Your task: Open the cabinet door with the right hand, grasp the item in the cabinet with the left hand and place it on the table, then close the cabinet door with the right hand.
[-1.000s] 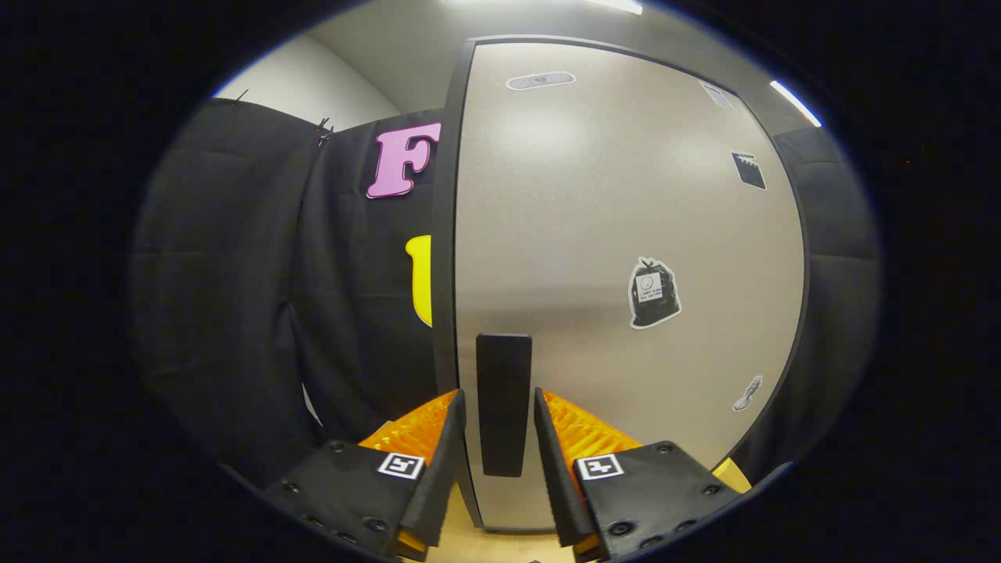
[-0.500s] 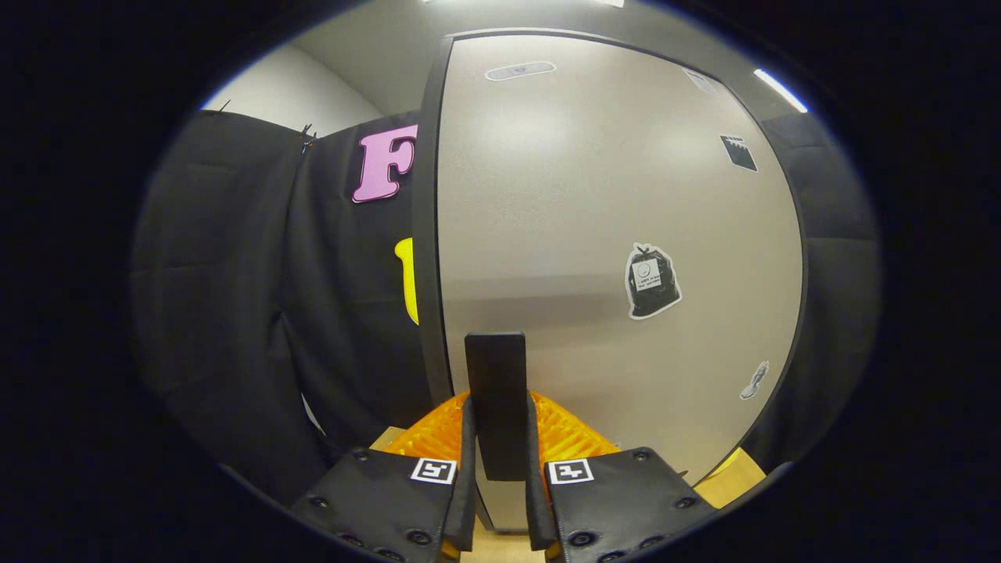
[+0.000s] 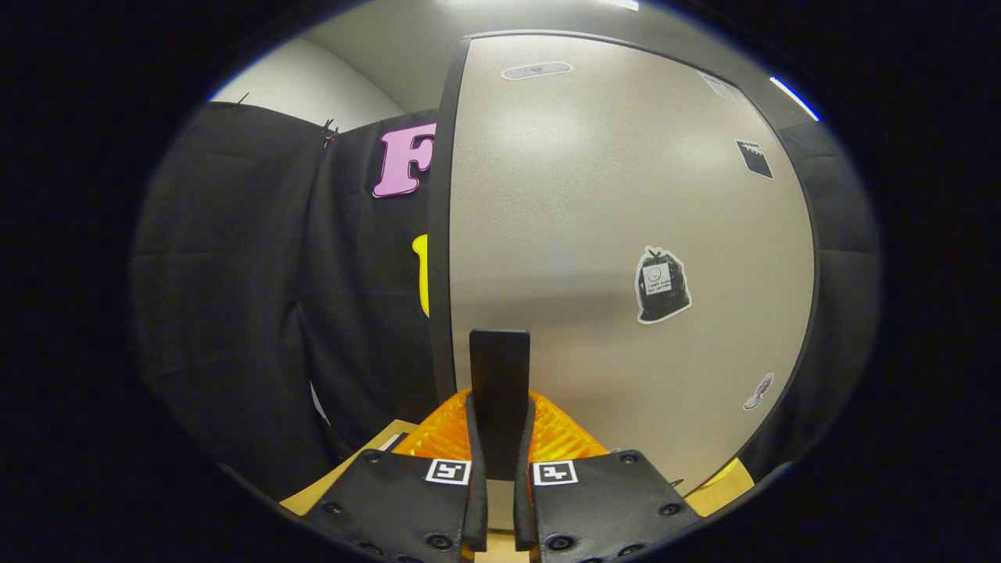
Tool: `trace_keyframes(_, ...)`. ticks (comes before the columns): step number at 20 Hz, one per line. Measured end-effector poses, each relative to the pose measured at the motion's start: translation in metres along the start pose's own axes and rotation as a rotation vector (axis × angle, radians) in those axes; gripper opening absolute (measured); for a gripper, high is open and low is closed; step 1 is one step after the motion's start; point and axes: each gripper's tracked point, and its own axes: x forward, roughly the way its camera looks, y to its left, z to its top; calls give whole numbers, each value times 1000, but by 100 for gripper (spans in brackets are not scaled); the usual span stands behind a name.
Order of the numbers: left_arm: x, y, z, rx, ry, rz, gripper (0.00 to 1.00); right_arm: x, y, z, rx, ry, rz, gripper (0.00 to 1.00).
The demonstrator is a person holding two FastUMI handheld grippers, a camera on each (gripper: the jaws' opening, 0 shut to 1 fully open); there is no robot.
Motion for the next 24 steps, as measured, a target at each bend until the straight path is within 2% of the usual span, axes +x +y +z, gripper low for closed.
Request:
trace_keyframes(6, 1, -10, -3, -15, 14, -12, 91, -22, 1, -2, -10, 21, 47, 15)
trace_keyframes(13, -6, -18, 2, -27, 13, -3, 92, -63, -4, -6, -16, 48, 155, 14)
trace_keyframes(18, -37, -51, 2, -29, 6, 50, 90, -77, -11, -8, -14, 64, 239, 14)
trace_keyframes(21, -55, -77, 10, -34, -15, 50, 91, -92, -15, -4, -13, 64, 284, 15)
trace_keyframes(24, -70, -98, -3, 12, 1, 75, 90, -93, -25, -3, -11, 73, 334, 15)
